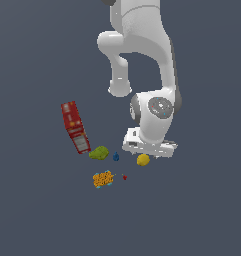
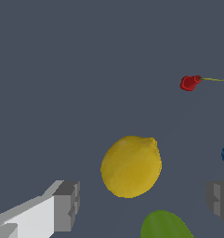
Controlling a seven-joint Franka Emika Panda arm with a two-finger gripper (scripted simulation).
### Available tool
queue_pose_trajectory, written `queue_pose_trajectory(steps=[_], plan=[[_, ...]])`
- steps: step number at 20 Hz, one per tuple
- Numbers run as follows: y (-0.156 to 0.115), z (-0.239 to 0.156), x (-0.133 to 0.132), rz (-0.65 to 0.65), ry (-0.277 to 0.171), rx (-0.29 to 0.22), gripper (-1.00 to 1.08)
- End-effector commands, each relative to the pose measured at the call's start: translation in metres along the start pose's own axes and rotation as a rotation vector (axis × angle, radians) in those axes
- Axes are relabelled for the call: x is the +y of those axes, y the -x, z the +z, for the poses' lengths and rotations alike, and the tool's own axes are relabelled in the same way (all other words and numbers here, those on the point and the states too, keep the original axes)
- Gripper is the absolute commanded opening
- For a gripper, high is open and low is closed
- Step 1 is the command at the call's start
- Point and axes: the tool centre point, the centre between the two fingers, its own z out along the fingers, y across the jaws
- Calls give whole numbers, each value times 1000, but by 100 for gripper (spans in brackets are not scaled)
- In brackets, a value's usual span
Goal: Pick up a designated object from a clutter of objects.
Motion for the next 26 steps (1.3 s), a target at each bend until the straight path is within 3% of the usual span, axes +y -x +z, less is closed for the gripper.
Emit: queue_pose_trajectory(steps=[1,20,21,26], plan=[[0,3,-1,3,-1,1,100],[1,53,-1,3,-1,1,100],[1,53,-1,3,-1,1,-100],[1,53,-1,3,-1,1,-100]])
